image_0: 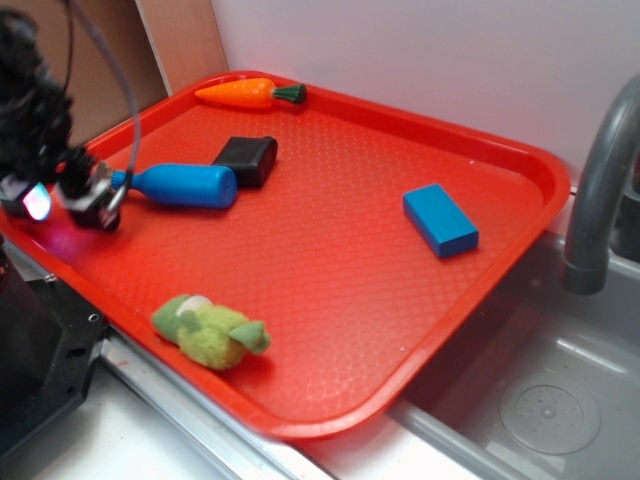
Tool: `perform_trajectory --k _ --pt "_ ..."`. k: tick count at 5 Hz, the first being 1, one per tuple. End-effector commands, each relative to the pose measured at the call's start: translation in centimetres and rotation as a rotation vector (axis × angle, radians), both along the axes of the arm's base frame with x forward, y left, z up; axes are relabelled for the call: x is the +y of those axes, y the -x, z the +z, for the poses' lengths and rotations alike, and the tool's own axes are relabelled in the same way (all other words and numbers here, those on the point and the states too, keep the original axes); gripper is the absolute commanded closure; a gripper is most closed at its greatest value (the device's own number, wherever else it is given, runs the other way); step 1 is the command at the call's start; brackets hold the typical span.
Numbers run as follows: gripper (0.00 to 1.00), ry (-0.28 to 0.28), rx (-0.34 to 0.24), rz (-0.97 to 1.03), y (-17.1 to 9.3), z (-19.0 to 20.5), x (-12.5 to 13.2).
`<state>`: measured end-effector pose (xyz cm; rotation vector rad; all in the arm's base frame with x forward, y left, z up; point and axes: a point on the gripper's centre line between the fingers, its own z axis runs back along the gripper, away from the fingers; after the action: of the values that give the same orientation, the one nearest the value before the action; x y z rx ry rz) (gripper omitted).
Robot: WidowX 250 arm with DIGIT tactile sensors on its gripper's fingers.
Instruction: Grab the wood chip.
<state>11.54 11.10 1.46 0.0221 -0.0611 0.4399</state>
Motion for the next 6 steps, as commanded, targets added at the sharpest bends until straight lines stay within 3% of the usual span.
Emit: perform_trajectory --k 1,2,6 --pt "0.0 0.003 0.037 -0.022 -1.9 -1.6 0.1" --pt "0.0 0.029 0.085 -0.065 -2.9 -0.6 0.1" --pt "0.0 0.012 0.066 -0.048 -3.8 0.3 -0.2"
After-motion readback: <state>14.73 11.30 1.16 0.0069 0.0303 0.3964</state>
